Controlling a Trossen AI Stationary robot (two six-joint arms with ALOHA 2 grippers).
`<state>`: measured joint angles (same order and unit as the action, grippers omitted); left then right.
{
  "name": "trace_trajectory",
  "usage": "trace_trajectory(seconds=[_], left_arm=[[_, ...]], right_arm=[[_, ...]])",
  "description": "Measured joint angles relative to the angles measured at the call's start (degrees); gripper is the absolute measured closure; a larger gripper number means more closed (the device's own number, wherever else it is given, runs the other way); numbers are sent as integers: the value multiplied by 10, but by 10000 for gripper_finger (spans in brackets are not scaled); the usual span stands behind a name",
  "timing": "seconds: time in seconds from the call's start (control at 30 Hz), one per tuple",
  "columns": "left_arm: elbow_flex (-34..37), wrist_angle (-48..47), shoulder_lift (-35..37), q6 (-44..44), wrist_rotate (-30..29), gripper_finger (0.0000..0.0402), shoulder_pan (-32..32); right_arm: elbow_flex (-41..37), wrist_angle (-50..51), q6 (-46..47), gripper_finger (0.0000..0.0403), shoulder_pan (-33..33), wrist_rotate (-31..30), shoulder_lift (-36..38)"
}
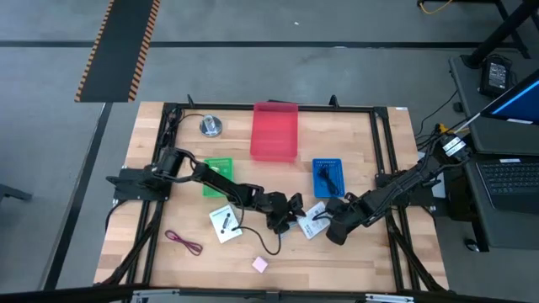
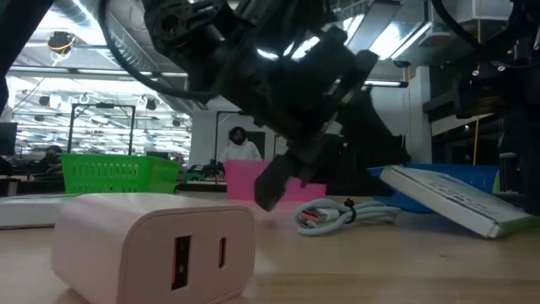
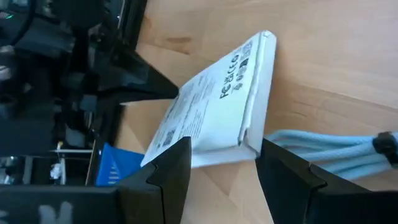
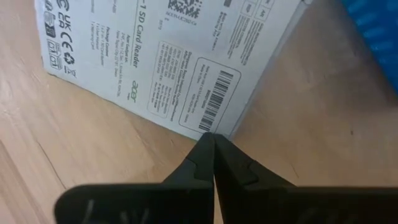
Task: Pick and place items into bin
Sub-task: Put the right white card reader box into the red basket
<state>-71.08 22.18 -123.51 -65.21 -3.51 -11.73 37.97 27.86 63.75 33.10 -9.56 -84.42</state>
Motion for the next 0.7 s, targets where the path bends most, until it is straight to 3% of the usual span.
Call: trace_trajectory(seconds=[0.37, 0.7], left_arm=[[-27, -1, -8, -51, -17, 233, -2], [-27, -1, -8, -86, 38, 251, -10]], right_arm=[[0, -3, -1, 403, 0, 1, 0], [0, -8, -5, 403, 0, 1, 0]])
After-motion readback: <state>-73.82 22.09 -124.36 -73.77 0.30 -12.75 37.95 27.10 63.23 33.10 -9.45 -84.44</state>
